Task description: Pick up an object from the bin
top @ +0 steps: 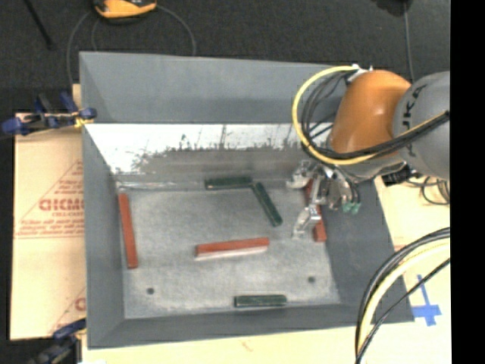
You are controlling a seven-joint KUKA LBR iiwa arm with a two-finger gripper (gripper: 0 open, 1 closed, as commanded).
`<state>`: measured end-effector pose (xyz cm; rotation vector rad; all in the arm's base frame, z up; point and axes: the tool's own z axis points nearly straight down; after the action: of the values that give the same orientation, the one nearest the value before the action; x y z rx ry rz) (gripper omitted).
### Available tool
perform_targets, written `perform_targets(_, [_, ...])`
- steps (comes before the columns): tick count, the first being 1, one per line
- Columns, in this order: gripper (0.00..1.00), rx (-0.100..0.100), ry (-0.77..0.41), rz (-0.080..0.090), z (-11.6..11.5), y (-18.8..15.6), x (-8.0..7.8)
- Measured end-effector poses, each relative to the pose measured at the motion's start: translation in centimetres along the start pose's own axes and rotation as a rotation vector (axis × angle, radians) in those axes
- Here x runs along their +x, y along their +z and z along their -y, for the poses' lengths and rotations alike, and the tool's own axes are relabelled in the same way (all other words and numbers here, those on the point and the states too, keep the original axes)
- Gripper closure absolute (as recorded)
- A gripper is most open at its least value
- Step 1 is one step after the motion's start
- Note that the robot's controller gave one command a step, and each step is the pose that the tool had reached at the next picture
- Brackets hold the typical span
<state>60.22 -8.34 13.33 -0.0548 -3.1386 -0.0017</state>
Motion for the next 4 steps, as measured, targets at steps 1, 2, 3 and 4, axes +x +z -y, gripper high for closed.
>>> perform_targets(1, [0.00, 0.002, 0.088, 0.022, 0.4, -0.8, 0.4])
perform_targets(2, [0.00, 0.002, 0.085, 0.006, -3.5, 3.1, 1.6])
perform_targets(3, [1.00, 0.001, -0.002, 0.009, -5.4, 5.1, 3.0])
perform_targets(4, [1.00, 0.001, -0.002, 0.009, -5.4, 5.1, 3.0])
